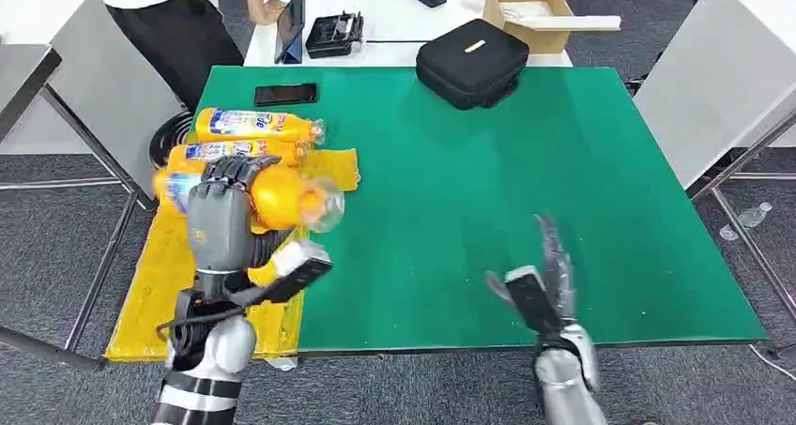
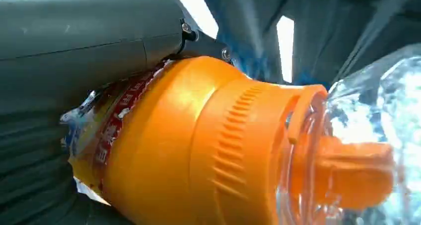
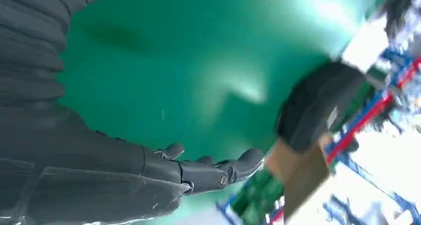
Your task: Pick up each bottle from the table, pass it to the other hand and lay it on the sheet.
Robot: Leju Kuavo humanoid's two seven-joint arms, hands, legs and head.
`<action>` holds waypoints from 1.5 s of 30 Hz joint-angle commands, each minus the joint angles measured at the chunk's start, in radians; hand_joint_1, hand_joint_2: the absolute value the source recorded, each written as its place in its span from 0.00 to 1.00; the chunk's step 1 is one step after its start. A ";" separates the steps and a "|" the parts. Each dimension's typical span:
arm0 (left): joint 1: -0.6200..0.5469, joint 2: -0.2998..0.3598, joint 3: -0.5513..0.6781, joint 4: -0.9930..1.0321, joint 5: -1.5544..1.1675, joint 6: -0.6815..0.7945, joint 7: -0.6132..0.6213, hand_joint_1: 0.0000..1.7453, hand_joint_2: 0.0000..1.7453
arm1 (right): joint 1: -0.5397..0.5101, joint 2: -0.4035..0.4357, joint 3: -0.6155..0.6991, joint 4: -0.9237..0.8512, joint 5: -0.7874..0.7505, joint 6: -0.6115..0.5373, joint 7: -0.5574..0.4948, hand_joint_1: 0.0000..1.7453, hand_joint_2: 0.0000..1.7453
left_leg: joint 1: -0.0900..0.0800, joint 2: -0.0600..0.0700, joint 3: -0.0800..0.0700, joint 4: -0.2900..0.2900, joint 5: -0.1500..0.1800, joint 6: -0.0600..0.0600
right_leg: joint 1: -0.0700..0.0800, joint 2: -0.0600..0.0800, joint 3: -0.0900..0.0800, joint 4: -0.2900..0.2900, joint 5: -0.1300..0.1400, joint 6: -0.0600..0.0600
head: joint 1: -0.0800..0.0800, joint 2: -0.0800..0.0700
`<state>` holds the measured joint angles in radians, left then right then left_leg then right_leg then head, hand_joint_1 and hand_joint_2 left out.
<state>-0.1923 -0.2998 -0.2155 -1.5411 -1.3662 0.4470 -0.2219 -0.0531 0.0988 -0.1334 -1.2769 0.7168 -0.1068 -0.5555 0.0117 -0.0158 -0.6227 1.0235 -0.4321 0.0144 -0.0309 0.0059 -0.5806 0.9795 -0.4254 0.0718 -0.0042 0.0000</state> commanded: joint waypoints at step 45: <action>-0.183 0.214 0.055 0.796 0.053 0.024 -0.101 0.20 1.00 | -0.017 0.001 -0.069 0.064 -0.079 0.007 -0.142 0.00 1.00 | 0.001 0.000 0.004 -0.001 0.002 -0.001 | 0.001 -0.001 0.004 0.000 0.000 -0.003 | 0.000 0.000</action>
<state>-0.3377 -0.0652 -0.1427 -0.8511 -1.3191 0.4814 -0.3285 -0.0468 0.1137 -0.2174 -1.2791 0.6401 -0.1019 -0.6962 0.0122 -0.0162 -0.6212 1.0235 -0.4301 0.0128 -0.0310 0.0057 -0.5797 0.9810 -0.4252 0.0716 -0.0038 0.0000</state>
